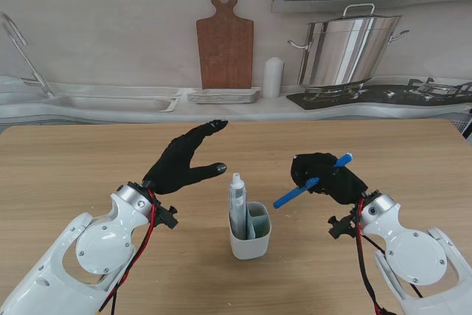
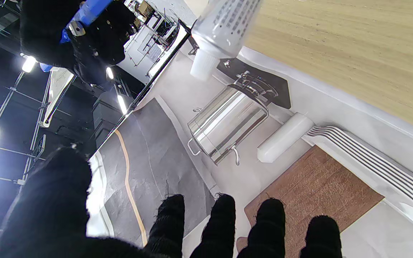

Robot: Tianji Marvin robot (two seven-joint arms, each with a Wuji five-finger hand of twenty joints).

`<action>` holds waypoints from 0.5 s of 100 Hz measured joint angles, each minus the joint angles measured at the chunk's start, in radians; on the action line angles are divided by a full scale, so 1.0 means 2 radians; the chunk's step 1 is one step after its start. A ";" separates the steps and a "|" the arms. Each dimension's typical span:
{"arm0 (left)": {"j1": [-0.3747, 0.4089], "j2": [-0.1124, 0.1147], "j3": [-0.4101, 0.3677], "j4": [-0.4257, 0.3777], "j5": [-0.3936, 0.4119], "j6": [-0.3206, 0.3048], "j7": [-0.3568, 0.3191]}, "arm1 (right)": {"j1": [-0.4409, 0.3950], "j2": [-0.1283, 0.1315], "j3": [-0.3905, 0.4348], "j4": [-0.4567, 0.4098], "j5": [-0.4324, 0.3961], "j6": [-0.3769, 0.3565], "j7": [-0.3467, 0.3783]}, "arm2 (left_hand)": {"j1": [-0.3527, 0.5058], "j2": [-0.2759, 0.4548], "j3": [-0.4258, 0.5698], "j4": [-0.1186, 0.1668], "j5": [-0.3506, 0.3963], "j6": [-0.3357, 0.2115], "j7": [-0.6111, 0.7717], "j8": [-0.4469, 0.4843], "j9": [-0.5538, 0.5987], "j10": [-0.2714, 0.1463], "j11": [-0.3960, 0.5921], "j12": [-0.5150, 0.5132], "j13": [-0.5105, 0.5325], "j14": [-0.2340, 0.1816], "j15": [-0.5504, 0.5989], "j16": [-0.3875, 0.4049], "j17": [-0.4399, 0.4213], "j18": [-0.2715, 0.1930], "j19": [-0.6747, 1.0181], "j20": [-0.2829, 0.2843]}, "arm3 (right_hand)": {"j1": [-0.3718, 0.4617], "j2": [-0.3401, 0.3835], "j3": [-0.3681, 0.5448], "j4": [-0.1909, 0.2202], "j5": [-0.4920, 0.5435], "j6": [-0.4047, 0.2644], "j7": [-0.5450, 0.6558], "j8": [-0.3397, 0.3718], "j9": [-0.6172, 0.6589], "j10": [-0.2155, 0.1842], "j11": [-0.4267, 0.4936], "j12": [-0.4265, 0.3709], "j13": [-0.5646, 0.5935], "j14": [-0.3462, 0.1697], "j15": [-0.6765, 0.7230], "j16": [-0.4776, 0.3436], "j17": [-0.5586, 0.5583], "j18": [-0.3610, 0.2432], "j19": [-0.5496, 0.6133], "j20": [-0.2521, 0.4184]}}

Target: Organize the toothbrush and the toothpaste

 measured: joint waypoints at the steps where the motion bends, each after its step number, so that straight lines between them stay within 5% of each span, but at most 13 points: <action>1: 0.000 0.000 0.000 0.000 0.000 0.000 0.000 | 0.000 0.000 -0.001 0.000 0.000 0.000 0.000 | 0.000 0.000 0.000 0.000 0.000 0.000 0.000 0.000 0.000 0.000 0.000 0.000 0.000 0.000 0.000 0.000 0.000 0.000 0.000 0.000 | 0.000 0.000 0.000 0.000 0.000 0.000 0.000 0.000 0.000 0.000 0.000 0.000 0.000 0.000 0.000 0.000 0.000 0.000 0.000 0.000; 50: 0.007 0.000 -0.005 -0.002 0.001 0.001 0.000 | 0.008 0.003 -0.031 0.004 -0.002 0.018 0.015 | 0.001 0.005 0.000 0.000 0.000 0.000 -0.005 0.000 0.000 0.000 0.000 0.000 0.000 0.000 0.000 0.000 0.001 0.000 -0.009 0.000 | 0.000 0.000 0.000 -0.003 0.000 0.000 0.000 0.000 0.000 0.000 0.000 0.000 0.000 0.000 0.000 0.001 0.000 0.000 0.001 0.000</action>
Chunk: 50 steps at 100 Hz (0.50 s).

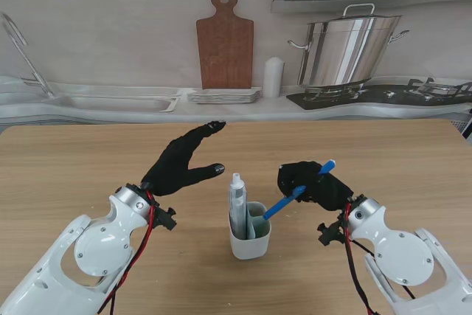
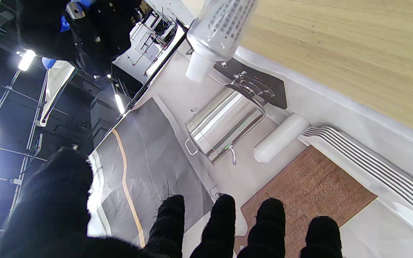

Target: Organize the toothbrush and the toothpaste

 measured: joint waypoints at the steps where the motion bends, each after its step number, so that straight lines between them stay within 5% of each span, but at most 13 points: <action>1: 0.000 0.000 0.000 0.000 0.000 0.000 0.000 | 0.000 0.000 -0.001 0.001 0.000 0.000 0.000 | 0.000 0.000 0.000 0.000 0.000 0.000 0.000 0.000 0.000 0.000 0.000 0.000 0.000 0.000 0.000 0.000 0.000 0.000 0.000 0.000 | 0.000 0.000 0.000 -0.001 0.000 0.000 0.000 0.000 0.000 0.000 0.000 0.000 0.000 0.000 0.000 0.000 0.000 0.000 0.000 0.000; 50: 0.002 0.000 -0.001 -0.001 0.001 0.001 0.000 | 0.017 0.000 -0.026 0.025 -0.006 0.011 -0.001 | 0.000 0.000 0.000 0.000 0.000 0.005 0.000 0.001 0.000 0.000 0.000 0.000 0.000 0.000 0.000 0.000 0.005 0.000 -0.008 0.002 | -0.006 0.004 0.002 -0.016 0.000 0.000 -0.001 -0.002 0.001 0.000 0.000 0.001 0.000 0.000 0.000 0.005 0.000 0.001 0.003 -0.001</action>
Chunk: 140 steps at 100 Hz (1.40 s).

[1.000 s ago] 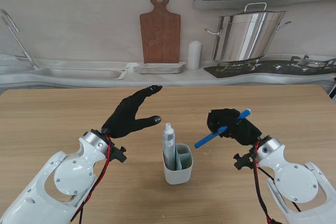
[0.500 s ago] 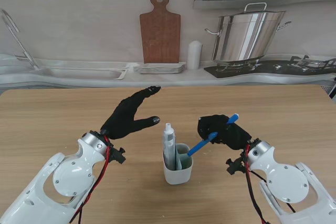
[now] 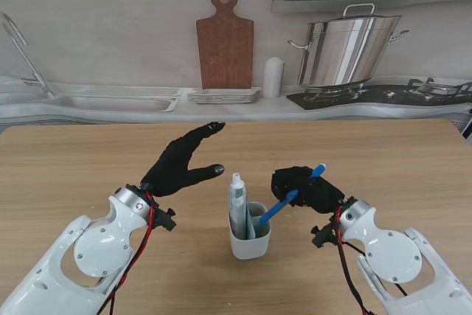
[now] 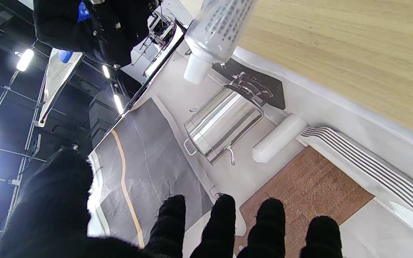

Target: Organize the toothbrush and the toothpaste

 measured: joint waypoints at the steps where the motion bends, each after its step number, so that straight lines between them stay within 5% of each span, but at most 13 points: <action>1: 0.000 0.000 0.000 0.000 0.000 0.000 0.000 | 0.000 0.000 0.000 0.000 0.000 0.000 0.000 | 0.000 0.000 0.000 0.000 0.000 0.000 0.000 0.000 0.000 0.000 0.000 0.000 0.000 0.000 0.000 0.000 0.000 0.000 0.000 0.000 | 0.000 0.000 0.000 -0.001 0.000 0.000 0.000 0.000 0.000 0.000 0.000 0.000 0.000 0.000 0.000 0.000 0.000 0.000 0.000 0.000; 41: 0.006 0.000 -0.004 -0.002 0.003 0.004 0.000 | 0.016 0.000 -0.019 0.019 -0.014 -0.007 -0.008 | 0.000 0.000 0.000 0.000 0.000 0.000 0.001 0.003 0.000 0.001 0.000 0.000 0.000 0.000 0.000 0.000 0.005 0.001 -0.010 0.012 | -0.030 0.012 0.008 -0.032 -0.003 -0.006 -0.005 -0.014 0.003 -0.002 -0.001 0.001 0.001 0.000 0.000 0.008 0.000 0.000 0.001 -0.006; 47: 0.006 0.000 -0.004 -0.002 0.003 0.004 0.000 | 0.016 -0.001 -0.021 0.020 -0.015 -0.007 -0.010 | 0.000 0.000 0.000 0.000 0.000 0.000 0.001 0.004 0.000 0.001 0.000 0.000 0.000 0.000 0.000 0.000 0.005 0.001 -0.011 0.012 | -0.042 0.021 0.009 -0.063 -0.010 -0.006 -0.005 -0.020 0.003 -0.003 -0.001 0.001 0.001 0.000 0.000 0.018 0.000 0.000 0.001 -0.006; 69: 0.008 0.000 -0.005 -0.002 0.003 0.004 0.000 | 0.018 -0.001 -0.027 0.027 -0.018 -0.014 -0.012 | 0.000 0.000 0.000 0.000 0.000 0.000 0.001 0.006 0.000 0.002 0.000 0.000 0.000 0.000 0.000 0.000 0.007 0.001 -0.016 0.013 | -0.057 0.026 0.009 -0.088 -0.028 -0.007 -0.005 -0.047 0.003 -0.005 -0.001 0.001 0.001 -0.001 0.000 0.030 0.000 0.000 0.001 -0.007; 97: 0.011 0.001 -0.007 -0.002 0.003 0.004 -0.001 | 0.020 -0.001 -0.032 0.033 -0.018 -0.022 -0.016 | 0.000 0.000 0.000 0.000 0.000 0.000 0.007 0.006 0.000 0.002 0.000 0.000 0.001 0.000 0.000 0.000 0.012 0.004 -0.020 0.019 | -0.069 0.031 0.012 -0.131 -0.046 -0.007 -0.009 -0.103 0.004 -0.007 -0.001 0.001 0.001 -0.003 0.000 0.030 0.000 0.001 0.002 -0.007; 111: 0.011 0.001 -0.008 -0.001 0.004 0.004 -0.001 | 0.020 -0.002 -0.034 0.034 -0.019 -0.023 -0.022 | 0.001 0.000 0.000 0.000 0.000 0.000 0.014 0.008 0.000 0.002 0.000 0.000 0.005 0.000 0.001 0.000 0.014 0.005 -0.021 0.025 | -0.100 0.036 0.013 -0.158 -0.066 -0.006 -0.012 -0.161 0.008 -0.011 -0.001 0.002 0.001 -0.004 0.000 0.030 0.000 0.001 0.002 -0.011; 125: 0.011 0.001 -0.008 0.000 0.006 0.003 -0.001 | 0.019 -0.004 -0.036 0.035 -0.018 -0.023 -0.028 | 0.005 0.000 0.000 0.000 0.000 0.000 0.017 0.011 0.000 0.002 0.000 0.000 0.005 0.000 0.001 0.000 0.015 0.005 -0.022 0.025 | -0.133 0.042 0.019 -0.205 -0.072 0.000 -0.016 -0.190 0.011 -0.015 -0.001 0.012 0.001 -0.004 0.000 0.030 0.000 0.005 0.002 -0.012; 140: 0.011 0.001 -0.008 0.000 0.006 0.003 -0.001 | 0.020 -0.005 -0.039 0.036 -0.018 -0.024 -0.035 | 0.005 -0.003 0.000 0.000 0.000 0.000 0.019 0.011 0.000 0.002 0.000 0.000 0.005 0.000 0.001 0.000 0.017 0.005 -0.024 0.026 | -0.192 0.047 0.028 -0.210 -0.098 0.017 -0.035 -0.228 0.011 -0.015 -0.005 0.018 0.001 -0.005 -0.003 0.030 0.000 0.006 0.002 -0.013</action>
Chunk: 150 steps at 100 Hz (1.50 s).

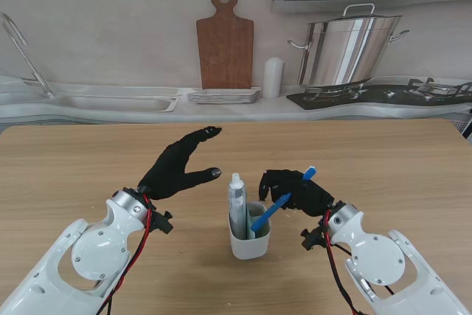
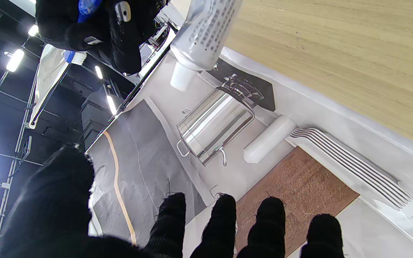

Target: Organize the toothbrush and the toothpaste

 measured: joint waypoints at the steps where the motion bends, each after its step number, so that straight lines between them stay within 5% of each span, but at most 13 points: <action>1: 0.000 0.000 0.000 0.000 0.000 0.000 0.000 | 0.000 0.000 0.000 0.000 0.000 0.000 0.000 | 0.000 0.000 0.000 0.000 0.000 0.000 0.000 0.000 0.000 0.000 0.000 0.000 0.000 0.000 0.000 0.000 0.000 0.000 0.000 0.000 | -0.006 0.000 0.000 0.000 0.000 0.003 -0.002 -0.001 0.000 0.000 0.000 0.000 0.000 0.000 0.000 0.000 0.000 0.000 0.000 0.000; 13: 0.000 0.000 0.000 0.000 0.001 0.000 0.000 | 0.002 0.000 -0.003 0.003 0.000 -0.007 0.000 | 0.001 -0.005 0.000 0.000 0.000 0.000 0.001 0.000 0.000 0.000 0.000 0.000 0.000 0.000 0.002 0.000 0.002 0.000 0.000 0.000 | -0.068 0.004 0.005 0.018 -0.005 0.035 -0.052 0.001 0.000 -0.001 0.000 0.005 0.000 -0.001 -0.001 -0.006 0.000 0.001 0.000 -0.006; 29: 0.001 0.000 -0.002 0.000 0.004 0.000 0.000 | 0.004 -0.001 -0.006 0.005 0.001 -0.009 -0.002 | 0.005 -0.005 0.000 0.000 0.000 0.000 0.006 0.000 0.000 0.001 0.000 0.000 0.005 0.000 0.007 0.001 0.002 0.000 0.000 0.006 | -0.120 0.004 0.005 0.044 -0.019 0.059 -0.111 0.069 0.000 -0.001 0.000 0.005 0.000 -0.001 -0.001 -0.011 0.000 0.002 0.000 -0.006; 40: 0.002 0.000 -0.002 0.001 0.004 0.000 0.001 | 0.006 -0.001 -0.008 0.006 -0.002 -0.011 -0.004 | 0.005 -0.005 0.000 0.000 0.000 0.000 0.007 0.000 0.000 0.001 0.000 0.000 0.005 0.000 0.007 0.001 0.002 0.000 0.000 0.007 | -0.134 0.004 0.005 0.074 -0.032 0.066 -0.118 0.087 0.000 -0.003 0.000 0.006 0.000 -0.002 -0.001 -0.017 0.000 0.002 -0.001 -0.007; 52: 0.002 0.000 -0.002 0.001 0.004 0.000 0.001 | 0.007 -0.002 -0.009 0.007 -0.007 -0.013 -0.010 | 0.005 -0.005 0.000 0.000 0.000 0.000 0.007 0.000 0.000 0.001 0.000 0.000 0.005 0.000 0.007 0.001 0.002 0.000 0.000 0.007 | -0.134 0.003 0.005 0.072 -0.022 0.064 -0.108 0.107 0.000 -0.006 0.000 0.006 0.000 -0.005 -0.002 -0.017 0.000 -0.001 -0.001 -0.007; 59: 0.003 0.000 -0.003 0.001 0.004 0.000 0.001 | 0.007 -0.003 -0.009 0.007 -0.007 -0.014 -0.015 | 0.005 -0.005 0.000 0.000 0.000 0.000 0.007 0.000 0.000 0.001 0.000 0.000 0.005 0.000 0.007 0.001 0.002 0.000 0.000 0.007 | -0.045 0.011 0.005 0.000 -0.016 0.026 -0.019 0.057 0.000 -0.006 0.000 0.006 0.000 -0.005 -0.002 -0.017 0.000 -0.001 -0.001 -0.007; 65: 0.003 0.000 -0.003 0.002 0.004 0.000 0.001 | 0.007 -0.004 -0.008 0.007 -0.004 -0.016 -0.017 | 0.005 -0.005 0.000 0.000 0.000 0.000 0.007 0.000 0.000 0.001 0.000 0.000 0.005 0.000 0.007 0.001 0.002 0.000 0.000 0.007 | 0.011 0.011 0.005 -0.012 -0.016 0.003 0.034 0.055 0.000 -0.006 0.000 0.009 0.000 -0.005 -0.002 -0.012 0.000 -0.001 -0.001 -0.007; 90: 0.002 0.000 -0.003 0.004 0.003 0.000 0.001 | 0.005 -0.005 0.000 0.005 -0.019 -0.048 -0.028 | 0.005 -0.005 0.000 0.000 0.000 0.000 0.007 0.000 0.000 0.001 0.000 0.000 0.005 0.000 0.007 0.001 0.002 0.000 -0.001 0.012 | 0.044 0.011 0.006 -0.012 -0.016 -0.018 0.049 0.128 0.000 -0.006 0.000 0.010 0.000 -0.006 -0.002 -0.004 0.000 -0.007 -0.001 -0.006; 101: 0.002 0.000 -0.003 0.004 0.003 0.000 0.001 | 0.004 -0.005 0.004 0.002 -0.021 -0.050 -0.032 | 0.005 -0.005 0.000 0.000 0.000 0.000 0.008 0.000 0.000 0.001 0.000 0.000 0.005 0.000 0.007 0.001 0.002 0.000 -0.001 0.013 | 0.047 0.011 0.006 0.012 -0.002 -0.023 0.049 0.136 0.000 -0.006 0.000 0.008 0.000 -0.007 -0.002 0.001 0.000 -0.009 -0.001 -0.005; 150: 0.002 0.000 -0.003 0.005 0.003 -0.001 0.001 | 0.006 -0.004 0.008 0.004 -0.060 -0.064 -0.039 | 0.005 -0.005 0.000 0.000 0.000 0.000 0.012 0.000 0.000 0.001 0.000 0.000 0.005 0.001 0.007 0.001 0.002 0.000 -0.001 0.013 | 0.049 0.011 0.006 0.012 0.004 -0.031 0.048 0.144 0.000 -0.007 0.002 0.003 0.000 -0.007 -0.002 0.002 0.000 -0.012 -0.001 -0.005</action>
